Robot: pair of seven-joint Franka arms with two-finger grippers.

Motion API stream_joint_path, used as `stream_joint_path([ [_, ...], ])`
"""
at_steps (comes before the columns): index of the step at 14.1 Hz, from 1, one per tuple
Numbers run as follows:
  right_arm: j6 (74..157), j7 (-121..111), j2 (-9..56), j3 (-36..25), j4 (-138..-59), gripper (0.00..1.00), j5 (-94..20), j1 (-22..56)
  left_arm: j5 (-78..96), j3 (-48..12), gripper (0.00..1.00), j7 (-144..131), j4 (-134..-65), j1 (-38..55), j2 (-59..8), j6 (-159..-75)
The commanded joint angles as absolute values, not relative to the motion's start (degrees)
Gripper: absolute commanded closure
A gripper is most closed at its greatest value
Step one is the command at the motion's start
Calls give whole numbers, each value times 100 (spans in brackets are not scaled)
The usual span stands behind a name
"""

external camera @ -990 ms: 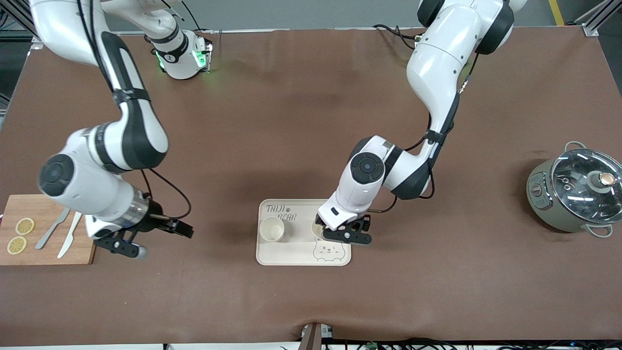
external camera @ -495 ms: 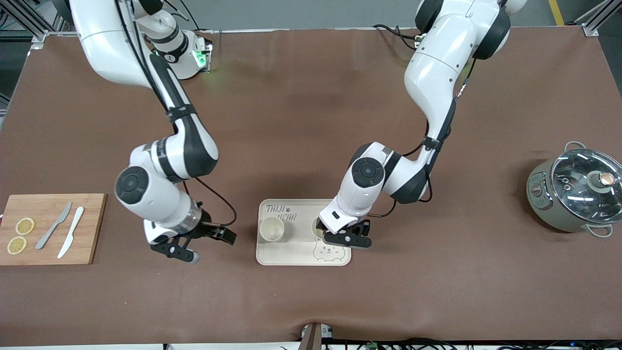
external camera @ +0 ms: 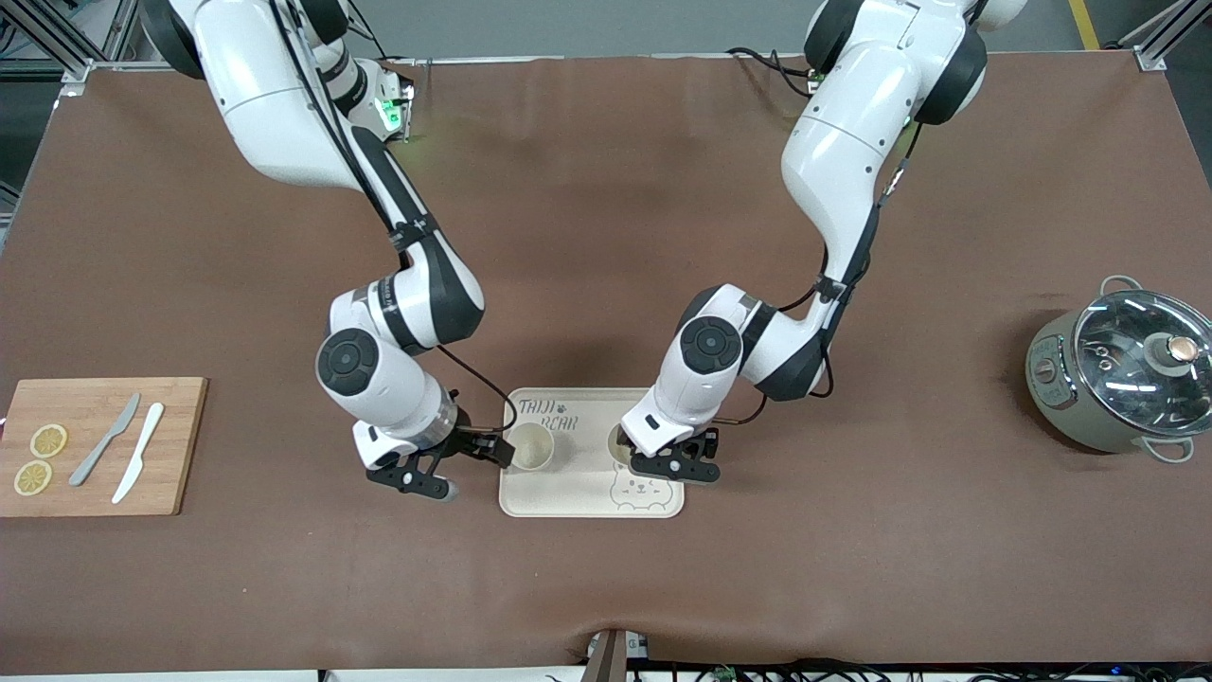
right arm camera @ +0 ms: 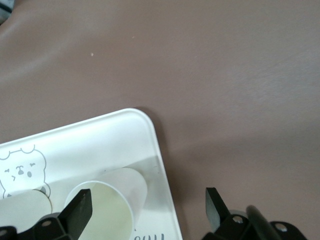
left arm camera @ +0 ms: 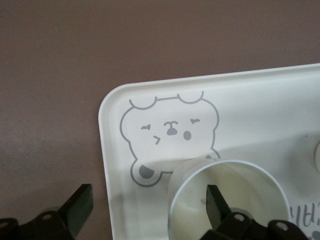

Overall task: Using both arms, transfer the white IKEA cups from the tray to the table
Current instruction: 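Lower the left gripper over one cup while the right gripper reaches the other, then close both grippers on the rims of the two white cups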

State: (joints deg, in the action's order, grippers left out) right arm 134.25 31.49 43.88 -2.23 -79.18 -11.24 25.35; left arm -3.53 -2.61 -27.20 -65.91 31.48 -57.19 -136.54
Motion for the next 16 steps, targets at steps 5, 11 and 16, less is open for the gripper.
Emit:
stream_joint_path([
  [5, 13632, 3234, 4711, -290, -7822, 0, -1178, 2777, -117, -237, 59, -3091, -6486, 3199, -5757, -13606],
  [11, 13641, 3208, 4799, -299, -7822, 5, -1143, 2856, 158, -185, 100, -3586, -6486, 3340, -5722, -13597],
  [16, 13614, 2981, 4790, -290, -7796, 84, -811, 2856, 123, -176, 100, -3560, -6486, 3305, -5660, -13588],
])
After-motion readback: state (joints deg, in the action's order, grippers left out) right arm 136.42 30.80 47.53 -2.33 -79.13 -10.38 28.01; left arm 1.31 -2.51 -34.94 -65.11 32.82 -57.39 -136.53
